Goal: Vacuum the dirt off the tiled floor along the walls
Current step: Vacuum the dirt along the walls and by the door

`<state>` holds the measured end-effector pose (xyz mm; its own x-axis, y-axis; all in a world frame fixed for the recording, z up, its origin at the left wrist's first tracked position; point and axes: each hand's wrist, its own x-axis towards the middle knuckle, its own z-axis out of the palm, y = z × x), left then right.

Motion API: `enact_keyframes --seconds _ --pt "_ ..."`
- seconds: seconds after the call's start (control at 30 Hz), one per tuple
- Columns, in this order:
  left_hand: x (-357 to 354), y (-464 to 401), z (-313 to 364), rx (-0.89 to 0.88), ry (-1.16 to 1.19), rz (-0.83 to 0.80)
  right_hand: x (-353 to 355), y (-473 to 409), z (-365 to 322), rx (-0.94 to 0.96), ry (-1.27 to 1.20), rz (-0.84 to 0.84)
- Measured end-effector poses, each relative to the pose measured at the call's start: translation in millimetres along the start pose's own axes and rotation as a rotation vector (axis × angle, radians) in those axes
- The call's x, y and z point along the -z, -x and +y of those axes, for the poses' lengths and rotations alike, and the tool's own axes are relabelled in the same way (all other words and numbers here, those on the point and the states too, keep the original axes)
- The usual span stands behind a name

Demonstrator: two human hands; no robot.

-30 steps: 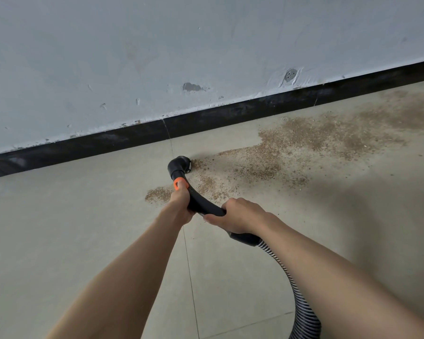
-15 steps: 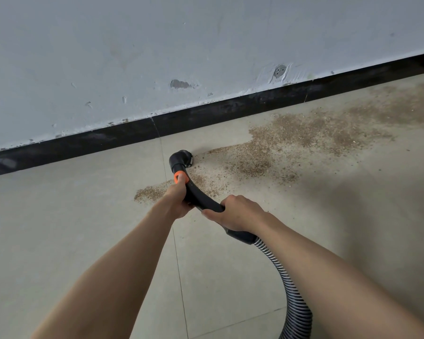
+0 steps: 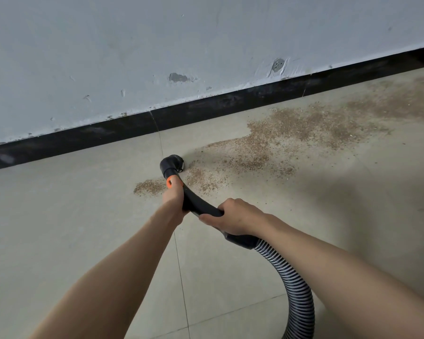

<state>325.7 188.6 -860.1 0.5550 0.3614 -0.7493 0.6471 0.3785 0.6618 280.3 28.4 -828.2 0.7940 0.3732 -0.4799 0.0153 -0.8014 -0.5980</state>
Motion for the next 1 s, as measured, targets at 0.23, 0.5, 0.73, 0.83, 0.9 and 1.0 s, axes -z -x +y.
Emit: enact_keyframes --seconds 0.23,0.5,0.73,0.83,0.9,1.0 --pt "-12.6 7.2 1.7 -0.011 -0.073 -0.198 13.8 6.5 12.6 -0.043 0.006 0.052" --pt "-26.2 2.5 10.2 -0.048 -0.059 -0.142 18.2 -3.4 8.9 -0.033 0.056 0.099" --pt "-25.0 -16.0 17.2 -0.094 -0.054 -0.042 20.6 -23.7 -1.0 -0.010 0.105 0.092" --pt "-28.2 -20.8 16.5 -0.104 -0.068 -0.030 20.1 -26.3 4.5 -0.011 0.103 0.101" --pt "-34.2 -22.0 16.5 -0.106 -0.078 -0.057 22.0 -26.8 10.5 -0.021 0.091 0.119" --pt "-46.8 -21.8 12.8 -0.116 -0.085 -0.093 26.5 -24.6 21.5 -0.039 0.069 0.129"
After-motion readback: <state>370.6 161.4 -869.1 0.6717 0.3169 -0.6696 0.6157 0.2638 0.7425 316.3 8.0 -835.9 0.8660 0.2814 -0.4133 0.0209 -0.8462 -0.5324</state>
